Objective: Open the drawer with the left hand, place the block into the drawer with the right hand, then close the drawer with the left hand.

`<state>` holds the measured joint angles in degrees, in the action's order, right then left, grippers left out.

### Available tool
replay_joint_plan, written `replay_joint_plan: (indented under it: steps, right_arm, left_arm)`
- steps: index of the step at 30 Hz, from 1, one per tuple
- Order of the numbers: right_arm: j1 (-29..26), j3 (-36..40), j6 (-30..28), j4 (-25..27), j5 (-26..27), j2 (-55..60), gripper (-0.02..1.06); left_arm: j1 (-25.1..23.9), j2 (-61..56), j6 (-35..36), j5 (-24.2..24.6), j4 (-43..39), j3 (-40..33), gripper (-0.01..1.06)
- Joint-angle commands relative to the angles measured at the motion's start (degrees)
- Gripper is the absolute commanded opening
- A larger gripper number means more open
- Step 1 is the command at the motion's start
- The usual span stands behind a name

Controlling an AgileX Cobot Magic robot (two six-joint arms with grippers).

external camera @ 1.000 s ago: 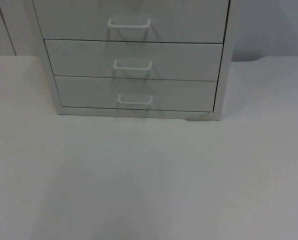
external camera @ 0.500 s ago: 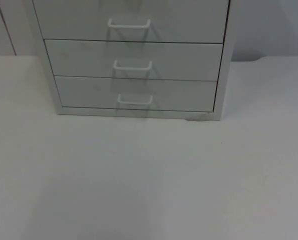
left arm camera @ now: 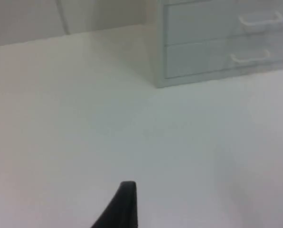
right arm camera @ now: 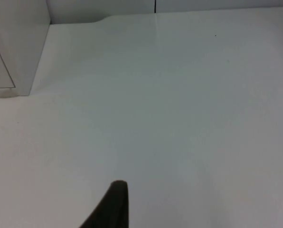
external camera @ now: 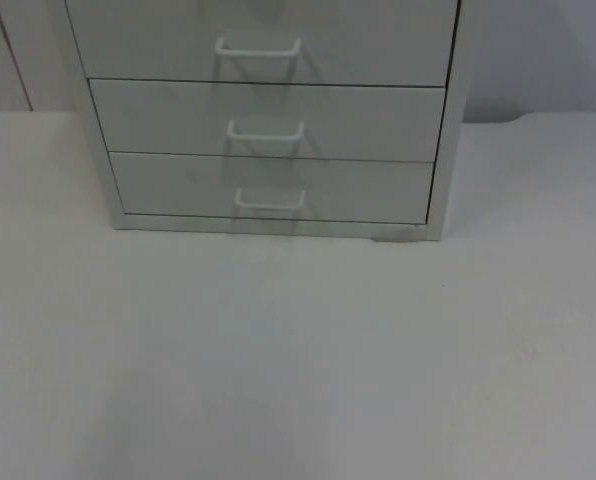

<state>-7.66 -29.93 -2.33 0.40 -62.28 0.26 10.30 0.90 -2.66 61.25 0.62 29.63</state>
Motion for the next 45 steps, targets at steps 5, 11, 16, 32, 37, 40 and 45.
replay_joint_plan:
  steps: [5,11,16,32,37,40,45]
  right_arm:
    - [0.26,0.31,0.21,0.15,0.43,-0.26,1.04]
    - [0.26,0.31,0.21,0.15,0.43,-0.26,1.04]
    - [0.26,0.31,0.21,0.15,0.43,-0.26,1.04]
    - [0.26,0.31,0.20,0.15,0.54,-0.26,1.04]
    - [0.26,0.31,0.20,0.15,0.54,-0.26,1.04]
    - [0.26,0.31,0.20,0.15,0.54,-0.26,1.04]
    - [0.26,0.31,0.20,0.15,0.54,-0.26,1.04]
  left_arm:
    - [2.37,-0.24,-3.01,-0.10,3.08,-0.73,1.04]
    - [3.05,-0.90,0.05,0.28,1.07,-1.20,1.04]
    - [3.08,-0.90,-0.04,0.41,1.30,-1.32,1.04]
    - [3.08,-0.90,-0.04,0.41,1.30,-1.32,1.04]
    - [2.81,-0.90,-0.04,0.41,1.31,-1.32,1.04]
    - [0.57,-0.90,-0.04,0.41,1.31,-1.32,1.04]
    - [-6.89,-0.90,-0.04,0.41,1.31,-1.32,1.04]
